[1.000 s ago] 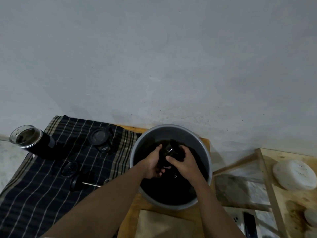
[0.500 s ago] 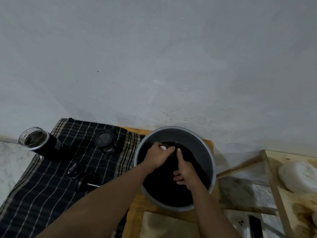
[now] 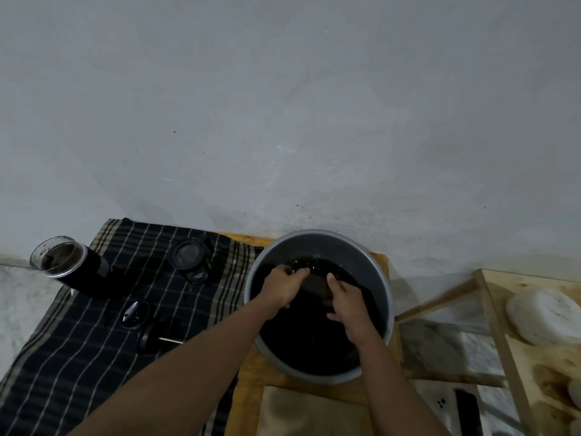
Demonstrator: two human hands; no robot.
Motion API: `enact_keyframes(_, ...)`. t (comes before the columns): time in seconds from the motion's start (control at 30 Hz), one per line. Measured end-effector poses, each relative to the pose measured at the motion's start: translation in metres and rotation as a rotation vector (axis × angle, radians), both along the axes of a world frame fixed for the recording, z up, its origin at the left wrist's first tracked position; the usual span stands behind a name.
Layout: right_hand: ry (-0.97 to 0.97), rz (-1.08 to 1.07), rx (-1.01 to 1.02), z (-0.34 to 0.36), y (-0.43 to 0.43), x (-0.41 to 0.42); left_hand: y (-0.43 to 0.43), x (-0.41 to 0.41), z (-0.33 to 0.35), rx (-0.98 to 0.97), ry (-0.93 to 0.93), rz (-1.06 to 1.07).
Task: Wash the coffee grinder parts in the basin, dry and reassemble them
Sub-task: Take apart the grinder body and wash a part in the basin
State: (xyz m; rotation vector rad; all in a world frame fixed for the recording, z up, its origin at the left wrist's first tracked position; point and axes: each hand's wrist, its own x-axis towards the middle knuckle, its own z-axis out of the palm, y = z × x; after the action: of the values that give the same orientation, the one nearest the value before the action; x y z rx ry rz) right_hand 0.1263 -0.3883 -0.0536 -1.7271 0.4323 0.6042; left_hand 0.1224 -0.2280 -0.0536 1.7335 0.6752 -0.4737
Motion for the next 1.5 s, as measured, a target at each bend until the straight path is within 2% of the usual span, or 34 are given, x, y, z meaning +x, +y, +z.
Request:
enact_keyframes(0.07,-0.059,0.049,-0.114,-0.008,0.001,-0.001,-0.001,-0.006,-0.002,0.079,-0.01,0.001)
enact_keyframes(0.2,-0.062,0.042,-0.177,-0.02,0.005,-0.003,-0.002,-0.01,-0.01,0.121,0.046,-0.049)
enact_keyframes(0.43,-0.059,0.001,-0.399,-0.028,-0.013,-0.004,-0.027,-0.013,-0.029,-0.046,0.222,-0.043)
enact_keyframes(0.6,-0.212,0.134,-0.569,-0.018,-0.021,-0.005,-0.044,-0.01,-0.032,-0.179,0.218,0.098)
enact_keyframes(0.7,-0.393,0.179,-0.474,-0.007,-0.018,0.0,-0.037,-0.008,-0.018,-0.362,0.322,0.265)
enact_keyframes(0.77,-0.445,0.183,-0.357,0.0,-0.015,0.003,-0.028,-0.008,-0.012,-0.452,0.397,0.3)
enact_keyframes(0.9,-0.339,0.311,-0.127,0.008,-0.01,0.008,-0.015,-0.007,-0.008,-0.511,0.41,0.302)
enact_keyframes(1.0,-0.263,0.291,-0.135,0.011,0.002,0.011,-0.009,-0.01,-0.003,-0.545,0.377,0.306)
enact_keyframes(1.13,-0.091,0.211,-0.255,0.013,0.02,0.01,-0.006,-0.016,-0.002,-0.621,0.299,0.282)
enact_keyframes(1.3,-0.249,0.257,-0.127,-0.002,0.02,0.004,0.001,-0.013,-0.003,-0.608,0.432,0.185)
enact_keyframes(1.4,-0.26,0.188,-0.231,0.003,0.021,0.005,0.0,-0.015,-0.006,-0.632,0.423,0.177)
enact_keyframes(1.43,-0.209,0.131,-0.26,0.003,0.021,0.006,-0.002,-0.017,-0.008,-0.633,0.391,0.172)
enact_keyframes(1.5,-0.01,-0.037,-0.105,0.004,0.02,0.011,-0.006,-0.019,-0.006,-0.54,0.256,0.179)
